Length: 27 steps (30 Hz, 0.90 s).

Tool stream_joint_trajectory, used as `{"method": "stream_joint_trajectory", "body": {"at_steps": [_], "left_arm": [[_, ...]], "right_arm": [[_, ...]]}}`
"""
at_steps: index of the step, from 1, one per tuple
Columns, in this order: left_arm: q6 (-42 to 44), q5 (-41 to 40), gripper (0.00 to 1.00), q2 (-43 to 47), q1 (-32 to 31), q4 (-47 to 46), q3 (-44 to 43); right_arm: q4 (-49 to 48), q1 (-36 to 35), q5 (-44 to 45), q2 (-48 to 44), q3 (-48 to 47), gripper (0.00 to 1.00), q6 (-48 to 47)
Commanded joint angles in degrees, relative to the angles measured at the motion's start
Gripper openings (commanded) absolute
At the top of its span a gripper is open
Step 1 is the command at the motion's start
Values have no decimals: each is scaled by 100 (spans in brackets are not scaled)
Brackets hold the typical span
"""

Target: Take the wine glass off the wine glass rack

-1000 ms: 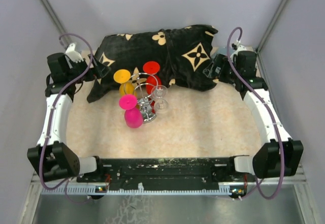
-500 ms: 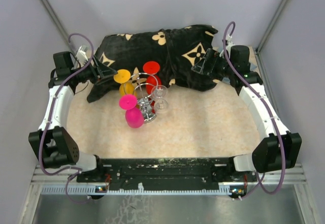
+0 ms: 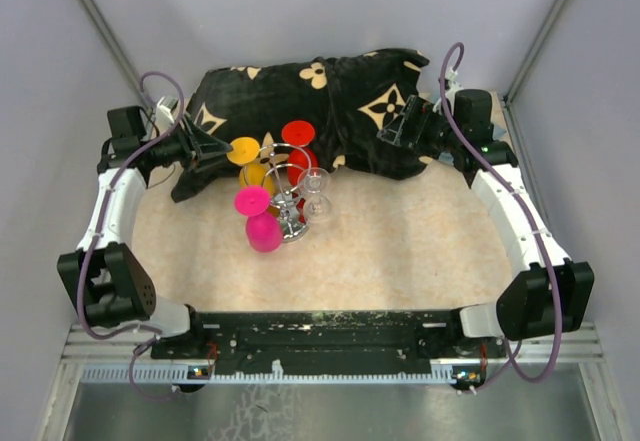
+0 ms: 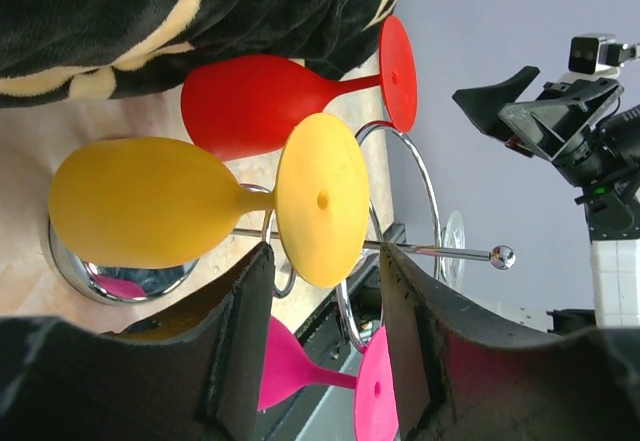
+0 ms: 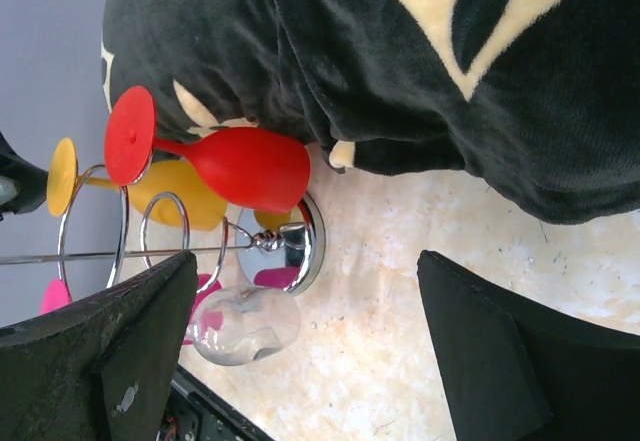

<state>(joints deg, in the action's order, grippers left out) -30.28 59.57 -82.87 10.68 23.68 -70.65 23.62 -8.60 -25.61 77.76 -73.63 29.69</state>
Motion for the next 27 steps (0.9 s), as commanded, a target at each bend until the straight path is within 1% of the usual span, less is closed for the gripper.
{"method": "stream_joint_trajectory", "body": {"at_steps": [1,6,10,12,22,23,27], "left_arm": [[-116,336,51,-167,44,-142,74],[-174,538,48,-360,47,-142,100],[-259,570,40,-410,54,-267,102],[-279,573,35,-439,55,-298,87],[-382,708,2,-508,238,-169,-116],[-382,730,0,-517,260,-122,-141],[-526,832,0,-522,398,-76,-180]], "right_arm": [[-227,-28,-2,-226,-156,91,17],[-221,-27,24,-243,-161,92,4],[-216,-28,52,-261,-152,92,-3],[-220,-27,60,-257,-152,92,-12],[-265,-28,42,-235,-105,93,-23],[-274,-27,32,-230,-96,93,-24],[-302,-28,-4,-221,-60,95,-18]]}}
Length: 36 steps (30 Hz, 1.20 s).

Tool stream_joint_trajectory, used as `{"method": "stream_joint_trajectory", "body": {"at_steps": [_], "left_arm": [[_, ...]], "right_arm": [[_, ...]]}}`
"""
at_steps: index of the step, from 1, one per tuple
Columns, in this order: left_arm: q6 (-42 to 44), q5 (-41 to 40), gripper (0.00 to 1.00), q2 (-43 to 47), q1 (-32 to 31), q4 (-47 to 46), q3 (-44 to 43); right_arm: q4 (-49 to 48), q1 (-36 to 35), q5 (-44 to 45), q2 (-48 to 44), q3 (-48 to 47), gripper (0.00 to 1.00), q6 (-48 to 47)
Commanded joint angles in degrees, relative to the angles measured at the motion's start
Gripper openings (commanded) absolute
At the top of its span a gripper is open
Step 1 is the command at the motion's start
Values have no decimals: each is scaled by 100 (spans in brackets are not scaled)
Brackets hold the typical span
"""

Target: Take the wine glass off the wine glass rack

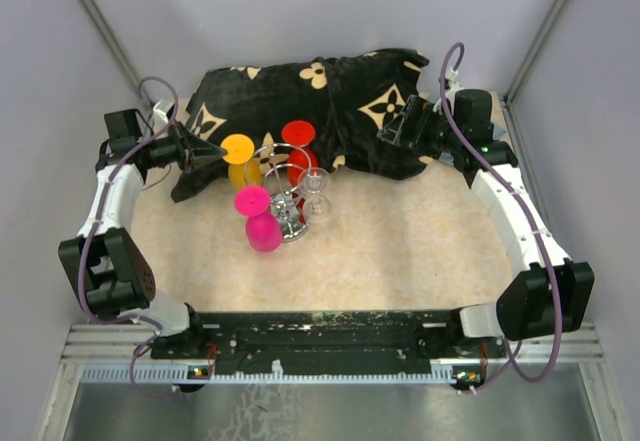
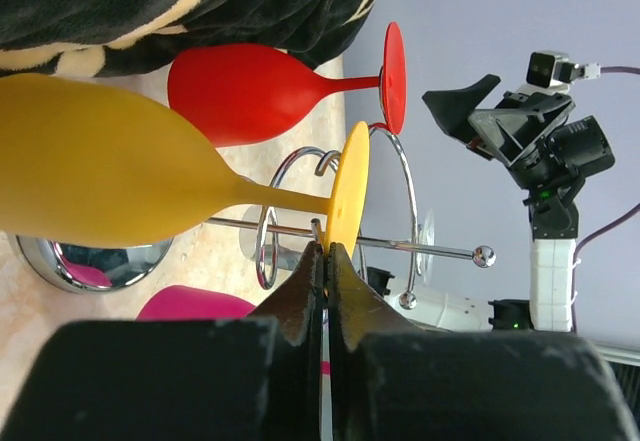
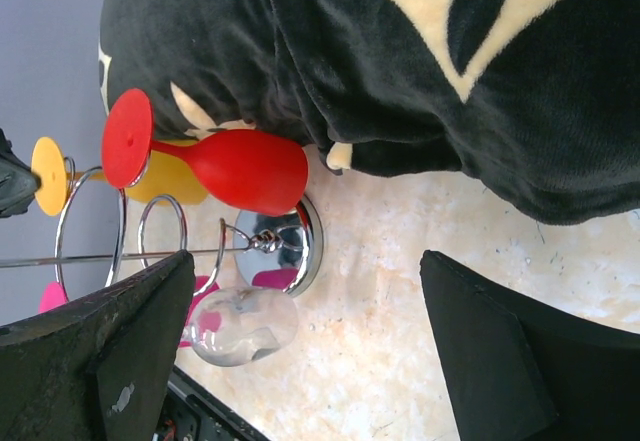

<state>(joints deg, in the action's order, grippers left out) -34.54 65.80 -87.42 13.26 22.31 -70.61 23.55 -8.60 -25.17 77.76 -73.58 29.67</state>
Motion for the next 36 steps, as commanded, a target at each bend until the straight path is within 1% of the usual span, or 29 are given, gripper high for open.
{"method": "stream_joint_trajectory", "body": {"at_steps": [1,6,11,16,23,25,27,28,30,31,34,36], "left_arm": [[-196,238,0,-70,163,26,-179],[-920,387,0,-33,221,-504,-65],[-1860,475,0,-59,221,-1480,122],[-1901,455,0,-110,275,-1503,65],[-1362,431,0,-155,578,-1077,-9],[-854,377,0,-252,711,-784,-308],[-70,240,0,-420,793,-123,-943],[333,159,0,-529,796,373,-1372],[949,-2,0,-743,774,854,-2185],[1122,-50,0,-798,740,921,-2640],[1517,-218,0,-896,458,921,-3443],[1675,-233,0,-977,165,911,-3903]], "right_arm": [[-298,-27,-57,-218,-60,95,-12],[-345,-27,-103,-226,13,96,5],[-404,-27,-146,-252,116,97,47],[-348,-28,-114,-309,124,97,35],[-296,-28,-108,-366,135,98,26],[-284,-26,-127,-367,127,98,31],[-273,-30,-153,-357,74,98,47],[-260,-28,-176,-339,36,98,42],[-216,-28,-223,-267,-109,98,35],[-170,-28,-238,-189,-218,98,21],[59,-22,-306,142,-667,98,-128],[340,-27,-291,457,-1156,98,-319]]}}
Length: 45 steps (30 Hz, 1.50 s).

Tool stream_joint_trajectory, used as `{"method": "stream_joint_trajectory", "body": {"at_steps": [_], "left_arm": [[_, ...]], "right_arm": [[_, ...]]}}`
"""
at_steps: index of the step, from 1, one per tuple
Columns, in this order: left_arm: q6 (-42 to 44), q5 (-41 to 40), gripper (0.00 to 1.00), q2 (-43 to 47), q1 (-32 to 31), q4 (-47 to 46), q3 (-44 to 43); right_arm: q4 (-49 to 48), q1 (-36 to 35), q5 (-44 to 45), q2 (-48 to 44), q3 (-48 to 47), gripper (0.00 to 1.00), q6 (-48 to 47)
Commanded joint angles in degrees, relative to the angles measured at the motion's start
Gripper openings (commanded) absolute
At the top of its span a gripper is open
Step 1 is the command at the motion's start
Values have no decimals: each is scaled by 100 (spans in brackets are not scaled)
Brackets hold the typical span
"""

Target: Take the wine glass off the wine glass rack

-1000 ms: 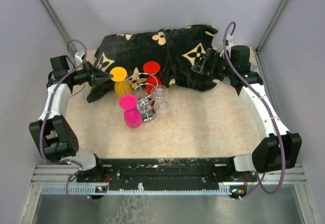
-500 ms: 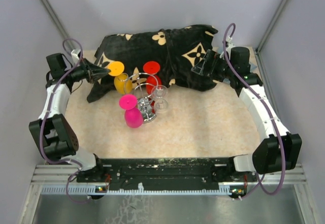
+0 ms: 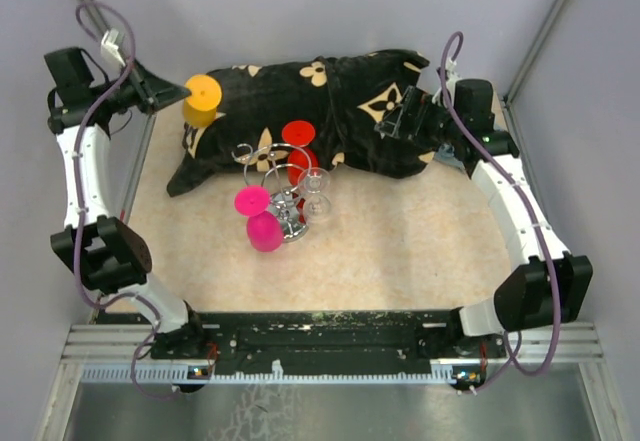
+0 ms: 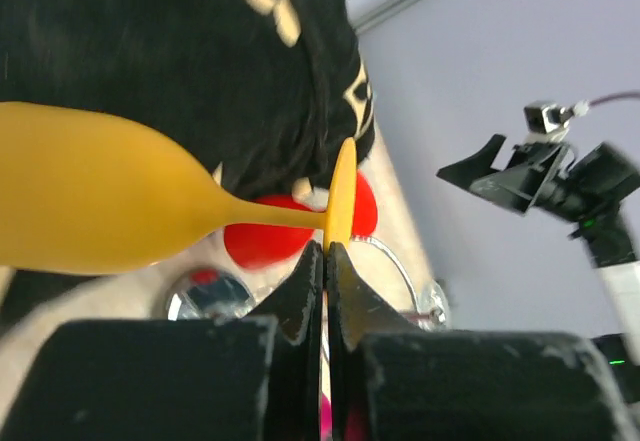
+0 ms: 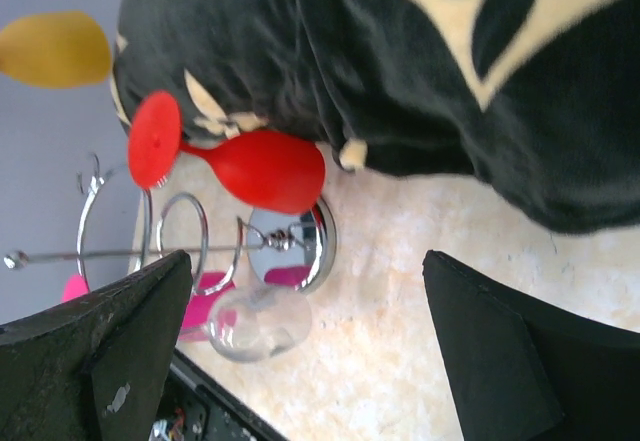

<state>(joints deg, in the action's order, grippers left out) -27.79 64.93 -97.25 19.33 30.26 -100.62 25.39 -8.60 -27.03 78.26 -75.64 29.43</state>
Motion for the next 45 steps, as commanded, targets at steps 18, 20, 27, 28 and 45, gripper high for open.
{"method": "stream_joint_trajectory", "body": {"at_steps": [18,20,27,28,45], "left_arm": [[3017,-151,0,1827,-3707,-872,355],[2726,-104,0,2003,-3953,-1013,509],[1891,126,0,2337,-4278,-1412,794],[1755,204,0,2328,-4284,-1409,764],[862,513,0,2081,-4289,-2110,873]], "right_arm": [[-457,789,-2259,1500,-3052,98,726],[-1613,921,-3055,1482,-2598,96,1589],[-6587,842,-4490,1887,-1288,89,5011],[-7290,804,-4593,2016,-1283,89,5500],[-11624,109,-5066,2762,-1201,82,8611]]}}
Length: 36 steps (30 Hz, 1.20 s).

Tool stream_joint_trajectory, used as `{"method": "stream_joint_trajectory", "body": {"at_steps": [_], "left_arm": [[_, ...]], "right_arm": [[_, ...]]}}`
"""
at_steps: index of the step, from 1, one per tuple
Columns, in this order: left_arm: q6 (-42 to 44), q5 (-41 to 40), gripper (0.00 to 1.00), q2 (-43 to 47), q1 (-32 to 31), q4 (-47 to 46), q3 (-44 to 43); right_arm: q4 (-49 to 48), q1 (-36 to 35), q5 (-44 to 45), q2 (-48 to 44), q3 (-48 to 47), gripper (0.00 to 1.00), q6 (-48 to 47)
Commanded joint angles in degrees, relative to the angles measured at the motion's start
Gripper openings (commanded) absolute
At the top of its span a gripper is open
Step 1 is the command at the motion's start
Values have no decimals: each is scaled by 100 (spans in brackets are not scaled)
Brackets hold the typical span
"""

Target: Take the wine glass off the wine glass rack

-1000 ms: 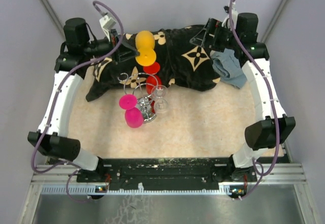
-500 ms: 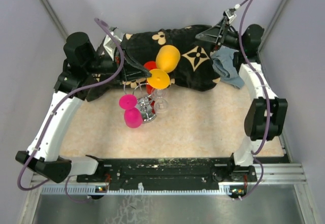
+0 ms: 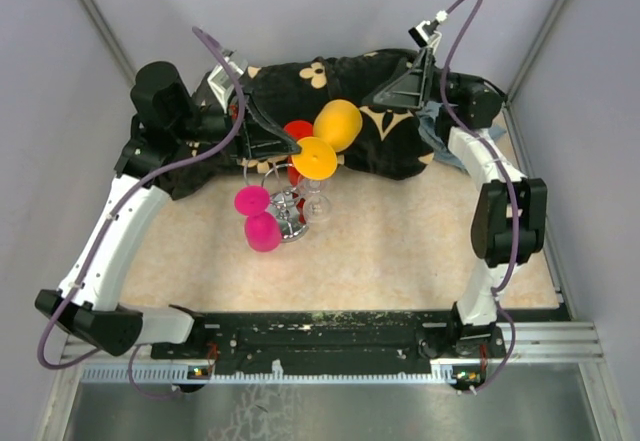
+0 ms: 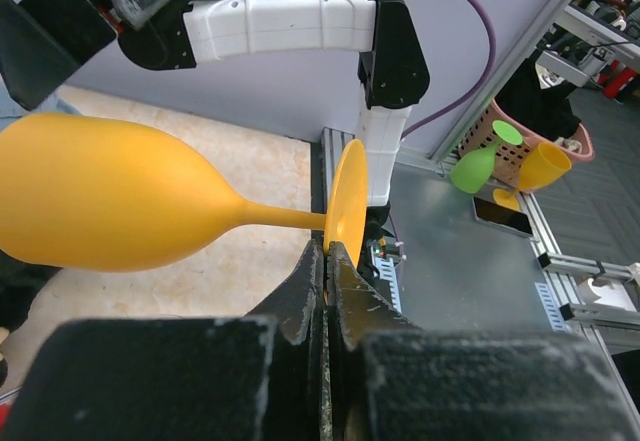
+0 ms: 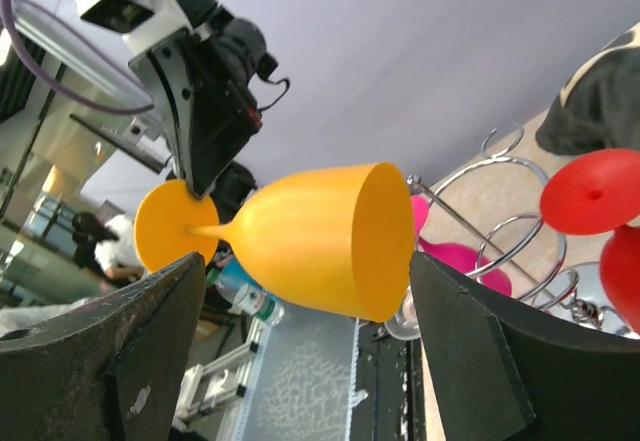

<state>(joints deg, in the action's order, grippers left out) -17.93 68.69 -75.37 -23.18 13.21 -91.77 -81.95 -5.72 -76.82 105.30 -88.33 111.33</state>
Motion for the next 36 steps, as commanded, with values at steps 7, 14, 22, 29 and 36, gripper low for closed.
{"method": "stream_joint_trajectory", "body": {"at_steps": [7,14,22,29,36], "left_arm": [[-285,132,0,-229,-34,-812,-34],[-293,125,0,-330,-35,-1077,-17],[-184,116,0,-447,-38,-1277,215],[146,1,0,-465,-30,-1480,684],[389,-147,0,-565,-29,-1693,824]], "right_arm": [[-1259,-272,-57,167,108,81,731],[-1438,-489,-79,285,20,78,872],[-1686,-729,-88,394,-160,62,1082],[-1699,-727,-62,292,-233,29,1096],[-1703,-734,-88,104,-109,0,1098]]}}
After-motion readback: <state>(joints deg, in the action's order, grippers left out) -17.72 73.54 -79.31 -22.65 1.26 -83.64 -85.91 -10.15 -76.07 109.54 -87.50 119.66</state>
